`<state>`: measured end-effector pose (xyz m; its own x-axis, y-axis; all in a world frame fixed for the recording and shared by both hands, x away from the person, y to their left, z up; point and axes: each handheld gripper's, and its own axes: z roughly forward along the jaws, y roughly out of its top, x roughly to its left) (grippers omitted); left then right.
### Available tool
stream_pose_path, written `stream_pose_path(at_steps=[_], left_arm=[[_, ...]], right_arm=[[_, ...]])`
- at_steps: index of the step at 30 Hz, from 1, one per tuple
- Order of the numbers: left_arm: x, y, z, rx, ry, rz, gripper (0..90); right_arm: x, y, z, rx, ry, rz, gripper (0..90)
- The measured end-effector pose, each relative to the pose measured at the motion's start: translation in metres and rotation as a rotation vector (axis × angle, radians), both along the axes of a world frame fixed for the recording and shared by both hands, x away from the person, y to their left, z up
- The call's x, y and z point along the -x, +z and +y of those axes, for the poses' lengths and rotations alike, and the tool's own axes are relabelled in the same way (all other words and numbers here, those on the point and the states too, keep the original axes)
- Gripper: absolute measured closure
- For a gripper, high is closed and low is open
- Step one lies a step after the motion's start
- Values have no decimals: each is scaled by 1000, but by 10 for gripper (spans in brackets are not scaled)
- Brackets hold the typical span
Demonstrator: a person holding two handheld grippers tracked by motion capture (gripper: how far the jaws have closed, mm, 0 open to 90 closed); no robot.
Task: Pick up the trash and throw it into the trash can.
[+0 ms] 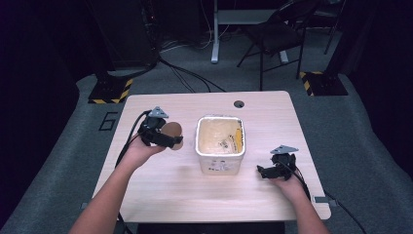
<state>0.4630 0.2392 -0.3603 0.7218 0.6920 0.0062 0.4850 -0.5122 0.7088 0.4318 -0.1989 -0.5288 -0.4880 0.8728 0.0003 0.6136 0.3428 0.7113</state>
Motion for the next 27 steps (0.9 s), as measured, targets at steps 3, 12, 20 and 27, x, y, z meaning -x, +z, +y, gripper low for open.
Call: stream_pose_path(at_steps=[3, 12, 20, 27], left_arm=[[-2, 4, -2, -4, -8, 5, 177], [-4, 18, -11, -5, -19, -9, 178], [-4, 28, -17, -17, -39, -10, 179], [-4, 38, -23, -9, -43, -17, 178]], right_arm=[[0, 0, 0, 0, 0, 0, 0], [0, 0, 0, 0, 0, 0, 0], [0, 0, 0, 0, 0, 0, 0], [0, 0, 0, 0, 0, 0, 0]])
